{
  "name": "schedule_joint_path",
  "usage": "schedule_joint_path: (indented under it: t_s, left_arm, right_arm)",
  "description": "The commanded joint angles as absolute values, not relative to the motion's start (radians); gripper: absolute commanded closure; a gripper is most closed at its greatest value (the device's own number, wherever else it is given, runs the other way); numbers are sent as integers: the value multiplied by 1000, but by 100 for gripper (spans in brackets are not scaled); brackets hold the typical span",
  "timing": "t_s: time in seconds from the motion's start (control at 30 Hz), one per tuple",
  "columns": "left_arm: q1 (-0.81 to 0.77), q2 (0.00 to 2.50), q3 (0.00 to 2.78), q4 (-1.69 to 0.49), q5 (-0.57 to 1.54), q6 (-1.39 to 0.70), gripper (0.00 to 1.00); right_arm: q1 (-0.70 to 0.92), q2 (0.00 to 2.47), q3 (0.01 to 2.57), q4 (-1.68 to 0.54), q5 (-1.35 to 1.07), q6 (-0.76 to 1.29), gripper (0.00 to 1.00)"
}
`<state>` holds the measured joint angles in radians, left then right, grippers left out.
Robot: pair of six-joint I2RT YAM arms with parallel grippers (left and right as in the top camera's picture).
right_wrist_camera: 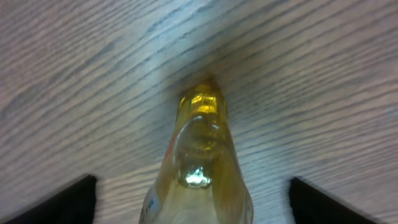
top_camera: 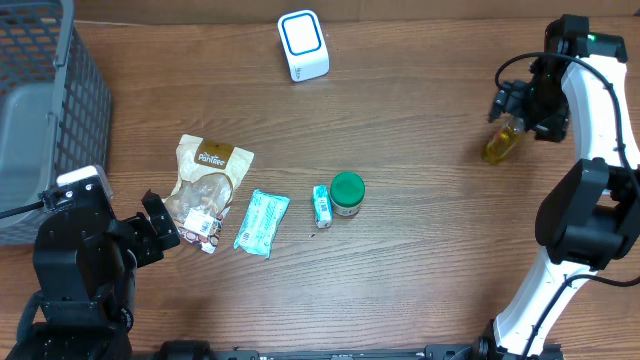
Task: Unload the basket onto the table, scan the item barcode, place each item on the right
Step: 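Move the Vim bottle right and set it down on the table, then open the right gripper and swing it over the green-capped jar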
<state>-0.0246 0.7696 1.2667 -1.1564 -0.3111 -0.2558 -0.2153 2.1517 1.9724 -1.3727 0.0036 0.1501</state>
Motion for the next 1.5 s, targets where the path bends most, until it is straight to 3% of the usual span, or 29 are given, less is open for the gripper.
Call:
schedule_joint_path:
  t_s: [0.0,0.43,0.63,0.8,0.87,0.93,1.13,1.37,1.47]
  left_arm:
    - [-19,766,1272,-1156,-322,-258,0]
    - [-19,766,1272,-1156,-322,-258,0]
    - [-19,766,1272,-1156,-322,-258,0]
    - [-19,766,1272,-1156,-322,-258,1]
    - [-19,766,1272,-1156,-322,-258,0]
    - [-19,766,1272,-1156,-322,-258,0]
    - [-19,766,1272,-1156,-322,-258,1]
    - [-19,766,1272,-1156,-322,-258,1]
    - [-19,766,1272,-1156,-322,-258,1]
  right_arm:
    - [-215,2137,1969,-1370,-1,150,0]
    - [-152,1910,2031,-1401,6,187,0]
    - [-33,1770,2031,-1462,-26,194,0]
    - [66,1767,2012,-1550,-236,177,0]
    - [107,1769,1983,-1562,-249,177,7]
    - [147,1769,1943,-1557,-249,194,7]
    - [290,1769,1783,-1448,-209,336,7]
    - [472,1769,1588,-1272,51,679,0]
    - [543,1770,1510,-1140,59,711,0]
